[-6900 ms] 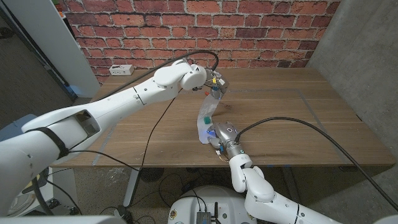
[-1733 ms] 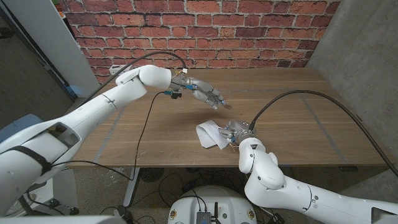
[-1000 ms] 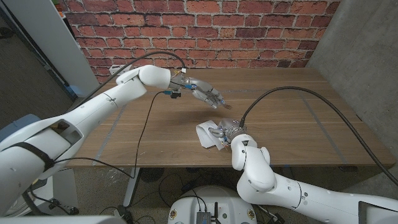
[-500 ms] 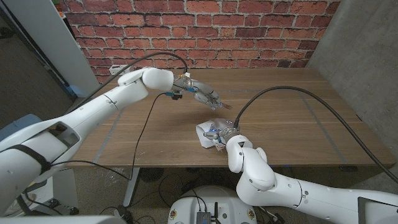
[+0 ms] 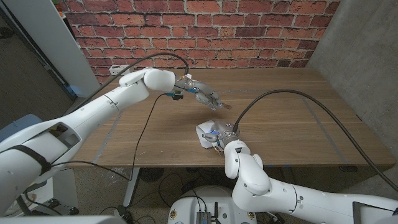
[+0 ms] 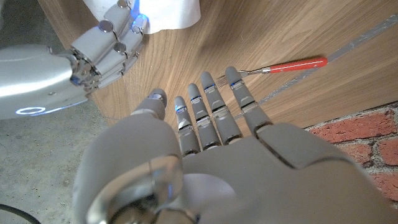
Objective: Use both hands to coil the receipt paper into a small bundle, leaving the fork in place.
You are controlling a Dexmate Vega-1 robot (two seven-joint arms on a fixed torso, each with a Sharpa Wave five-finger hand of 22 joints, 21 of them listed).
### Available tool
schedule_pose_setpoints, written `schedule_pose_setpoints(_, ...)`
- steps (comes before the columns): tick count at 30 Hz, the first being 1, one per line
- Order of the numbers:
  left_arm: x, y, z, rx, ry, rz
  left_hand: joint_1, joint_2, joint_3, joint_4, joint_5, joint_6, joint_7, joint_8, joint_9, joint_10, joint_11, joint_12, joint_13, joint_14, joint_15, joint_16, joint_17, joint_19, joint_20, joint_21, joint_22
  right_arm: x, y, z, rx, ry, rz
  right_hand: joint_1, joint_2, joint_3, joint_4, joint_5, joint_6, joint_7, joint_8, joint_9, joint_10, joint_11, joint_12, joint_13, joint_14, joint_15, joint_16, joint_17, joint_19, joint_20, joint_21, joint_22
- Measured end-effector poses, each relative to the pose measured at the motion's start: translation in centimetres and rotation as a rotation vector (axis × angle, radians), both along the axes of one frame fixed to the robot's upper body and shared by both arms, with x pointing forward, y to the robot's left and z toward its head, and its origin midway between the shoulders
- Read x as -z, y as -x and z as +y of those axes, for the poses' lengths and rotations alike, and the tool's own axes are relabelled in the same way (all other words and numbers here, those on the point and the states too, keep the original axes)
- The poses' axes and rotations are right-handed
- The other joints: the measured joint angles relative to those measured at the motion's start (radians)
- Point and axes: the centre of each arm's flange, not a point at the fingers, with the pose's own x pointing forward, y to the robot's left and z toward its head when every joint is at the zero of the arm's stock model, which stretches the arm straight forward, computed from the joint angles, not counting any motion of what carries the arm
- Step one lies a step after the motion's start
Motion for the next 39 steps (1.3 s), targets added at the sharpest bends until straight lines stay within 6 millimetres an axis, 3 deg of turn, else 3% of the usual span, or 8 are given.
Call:
schedule_pose_setpoints(1, 0.0, 0.0, 0.0, 0.0, 0.0, 0.001, 0.0, 0.0, 0.003, 0.0, 0.0, 0.0, 0.0, 0.0, 0.0, 0.0, 0.0, 0.0, 0.0, 0.0, 0.0, 0.0, 0.0, 0.0, 0.0, 0.0, 0.0, -0.1, 0.0, 0.0, 0.002, 0.001, -0.002, -0.015, -0.001, -0.006, 0.006, 0.0, 0.0, 0.0, 0.0, 0.0, -0.003, -0.002, 0.0, 0.001, -0.004, 0.003, 0.0, 0.002, 0.0, 0.0, -0.004, 0.0)
schedule_pose_setpoints(2, 0.1, 0.1, -0.1, 0.01, -0.002, -0.003, 0.0, 0.0, 0.005, -0.003, 0.0, 0.004, 0.004, 0.0, 0.0, 0.0, 0.0, 0.0, 0.0, 0.0, 0.0, 0.0, 0.0, 0.0, 0.0, 0.0, 0.0, 2.2, -0.8, 0.5, 0.042, -0.007, 0.054, -0.028, -0.002, -0.011, 0.011, 0.0, 0.0, 0.0, 0.0, 0.001, -0.009, -0.001, 0.0, 0.002, -0.011, 0.003, 0.0, 0.005, -0.002, 0.002, -0.004, 0.002)
schedule_pose_setpoints(7, 0.1, 0.1, -0.1, 0.018, -0.003, -0.003, 0.0, 0.0, 0.005, -0.003, 0.0, 0.004, 0.003, 0.0, 0.0, 0.0, 0.0, -0.004, 0.0, 0.0, 0.0, 0.0, 0.0, -0.004, -0.004, 0.0, 0.0, 2.4, -1.3, 0.2, 0.101, -0.006, 0.066, -0.078, -0.01, -0.036, 0.032, 0.0, -0.062, 0.003, -0.011, 0.003, -0.064, -0.003, -0.02, 0.006, -0.047, 0.004, 0.0, 0.018, -0.018, 0.007, -0.008, 0.007)
schedule_pose_setpoints(12, 0.2, -0.1, -0.1, 0.015, -0.001, 0.003, 0.0, 0.0, 0.005, -0.003, 0.0, 0.007, 0.0, -0.004, 0.0, 0.0, 0.0, -0.004, 0.0, 0.0, 0.0, 0.0, 0.0, -0.008, 0.0, 0.0, 0.0, 2.2, -1.4, -0.8, 0.179, -0.043, 0.029, -0.087, -0.01, -0.052, 0.018, 0.0, -0.186, -0.011, -0.023, 0.003, -0.122, -0.015, -0.036, 0.008, -0.068, 0.004, 0.0, 0.031, -0.019, 0.01, -0.009, 0.004)
schedule_pose_setpoints(18, 0.2, -0.3, -0.1, 0.008, -0.008, 0.005, -0.004, -0.004, 0.01, -0.008, 0.0, 0.011, -0.004, -0.005, 0.0, -0.004, -0.004, -0.008, 0.0, 0.0, 0.0, 0.0, 0.002, -0.011, 0.0, 0.0, 0.0, 2.2, -0.7, -2.4, 0.213, -0.107, 0.014, -0.018, 0.021, -0.015, -0.037, 0.008, -0.256, -0.02, -0.014, 0.003, -0.147, -0.025, -0.039, 0.012, -0.057, 0.005, 0.005, 0.029, 0.035, 0.006, 0.008, 0.005)
schedule_pose_setpoints(26, 0.0, -1.1, -0.5, -0.002, -0.03, 0.001, -0.003, -0.014, 0.023, -0.021, 0.0, 0.038, -0.016, -0.005, 0.0, 0.004, -0.011, -0.008, 0.0, 0.0, 0.0, 0.0, 0.002, -0.011, 0.0, 0.0, 0.0, 1.1, -0.3, -2.0, 0.109, -0.128, -0.15, 0.058, 0.033, 0.018, -0.077, 0.008, -0.199, -0.021, 0.016, 0.003, -0.097, -0.041, -0.017, 0.009, -0.003, 0.0, 0.02, 0.019, 0.074, -0.005, 0.025, 0.005)
schedule_pose_setpoints(35, -0.1, -1.5, -0.7, 0.003, -0.039, -0.002, -0.008, -0.019, 0.023, -0.021, 0.0, 0.038, -0.016, -0.005, 0.0, 0.004, -0.011, -0.008, 0.0, 0.0, 0.0, 0.0, 0.002, -0.011, 0.0, 0.0, 0.0, 0.1, -0.5, -2.3, 0.192, -0.12, -0.23, -0.039, -0.002, -0.048, -0.02, 0.0, -0.109, 0.007, 0.027, 0.002, -0.096, -0.015, -0.013, 0.012, -0.029, 0.003, 0.031, 0.043, 0.039, -0.007, 0.015, 0.005)
schedule_pose_setpoints(39, -0.2, -1.6, -0.7, 0.006, -0.039, -0.004, -0.008, -0.019, 0.023, -0.021, 0.0, 0.038, -0.016, -0.005, 0.0, 0.004, -0.011, -0.012, 0.0, 0.0, 0.0, 0.0, 0.002, -0.014, -0.003, 0.0, 0.0, 0.2, -0.9, -2.6, 0.241, -0.105, -0.21, -0.061, -0.01, -0.067, -0.015, 0.0, -0.044, 0.025, 0.045, 0.004, -0.09, -0.008, -0.005, 0.017, -0.036, 0.0, 0.031, 0.052, 0.038, -0.005, 0.011, 0.005)
